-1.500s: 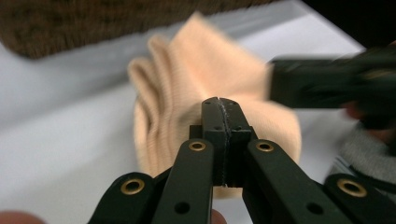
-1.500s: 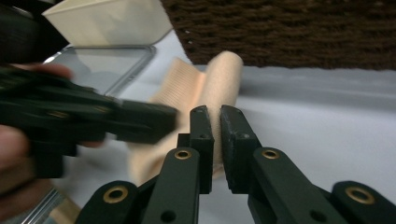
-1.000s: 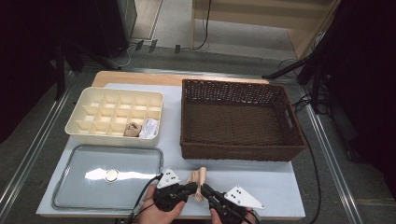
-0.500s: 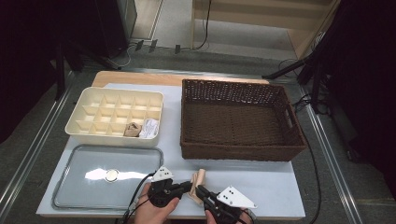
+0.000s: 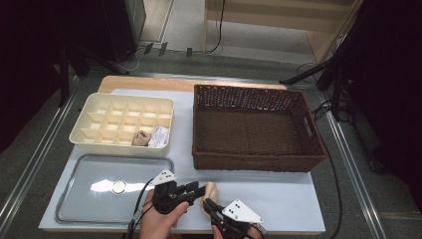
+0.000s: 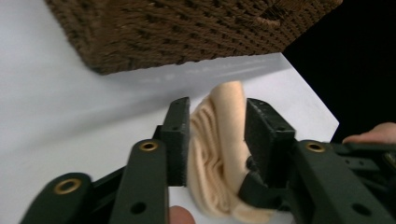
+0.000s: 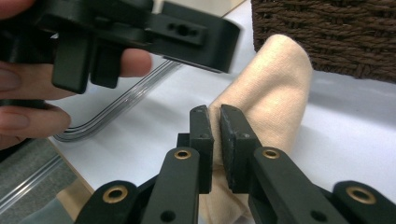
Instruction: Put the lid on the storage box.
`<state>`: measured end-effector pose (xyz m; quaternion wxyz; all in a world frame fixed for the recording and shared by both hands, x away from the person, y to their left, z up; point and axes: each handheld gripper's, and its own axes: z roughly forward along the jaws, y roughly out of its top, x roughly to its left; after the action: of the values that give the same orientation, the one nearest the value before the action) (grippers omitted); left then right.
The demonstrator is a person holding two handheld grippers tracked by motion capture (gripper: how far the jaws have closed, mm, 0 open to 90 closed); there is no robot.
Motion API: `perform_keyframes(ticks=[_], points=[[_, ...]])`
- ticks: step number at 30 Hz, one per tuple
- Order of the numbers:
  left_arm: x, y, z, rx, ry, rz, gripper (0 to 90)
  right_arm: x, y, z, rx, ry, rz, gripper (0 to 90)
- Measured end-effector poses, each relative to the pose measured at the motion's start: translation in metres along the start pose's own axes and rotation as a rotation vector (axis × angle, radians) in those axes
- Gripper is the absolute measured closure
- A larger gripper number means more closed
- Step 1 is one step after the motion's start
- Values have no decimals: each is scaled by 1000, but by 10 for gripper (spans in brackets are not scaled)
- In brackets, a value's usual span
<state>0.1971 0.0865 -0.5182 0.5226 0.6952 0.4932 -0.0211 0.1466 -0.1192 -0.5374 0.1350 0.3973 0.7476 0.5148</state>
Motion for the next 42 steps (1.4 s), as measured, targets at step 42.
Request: perform_keyframes(ticks=[42], points=[[20, -19, 16, 105, -150, -243, 558, -2, -10, -10, 32, -38, -17, 900]])
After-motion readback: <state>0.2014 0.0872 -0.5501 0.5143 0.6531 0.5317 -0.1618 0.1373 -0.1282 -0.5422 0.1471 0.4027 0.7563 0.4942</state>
